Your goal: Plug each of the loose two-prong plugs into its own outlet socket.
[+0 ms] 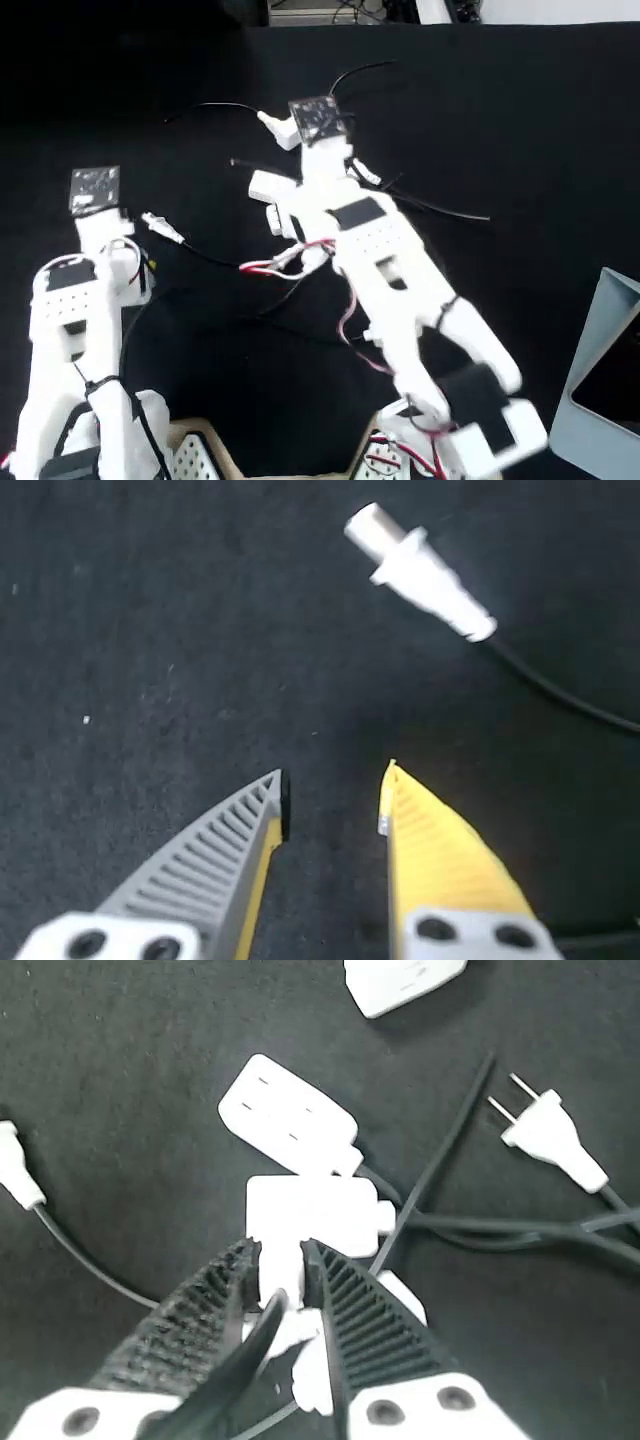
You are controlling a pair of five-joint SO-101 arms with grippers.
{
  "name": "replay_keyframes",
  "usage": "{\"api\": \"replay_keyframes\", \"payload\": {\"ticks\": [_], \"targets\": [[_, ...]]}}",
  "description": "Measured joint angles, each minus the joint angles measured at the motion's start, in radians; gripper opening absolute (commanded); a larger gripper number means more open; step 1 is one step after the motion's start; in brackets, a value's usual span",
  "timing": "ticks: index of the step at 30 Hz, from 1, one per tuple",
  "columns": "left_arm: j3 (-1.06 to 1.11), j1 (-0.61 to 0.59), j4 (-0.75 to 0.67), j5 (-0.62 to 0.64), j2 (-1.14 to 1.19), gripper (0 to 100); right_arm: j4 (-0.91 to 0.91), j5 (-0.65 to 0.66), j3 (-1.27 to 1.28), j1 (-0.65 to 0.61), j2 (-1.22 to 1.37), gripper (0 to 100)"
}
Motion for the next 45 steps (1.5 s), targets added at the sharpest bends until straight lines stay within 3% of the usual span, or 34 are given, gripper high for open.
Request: {"api": "replay_keyframes", "payload": {"ticks": [5,12,45], "targets": [[0.075,-0.026,-0.080,0.000,-0.003,17,0.000,0.000,-0.091,-0.002,0.129,1.1],[0.080,-0.026,-0.086,0.000,-0.003,17,-0.002,0.000,-0.163,-0.038,0.256,1.1],[0.080,-0.026,-0.086,0.000,-0.003,16,0.014,0.058,-0.186,-0.018,0.275,1.1]]}}
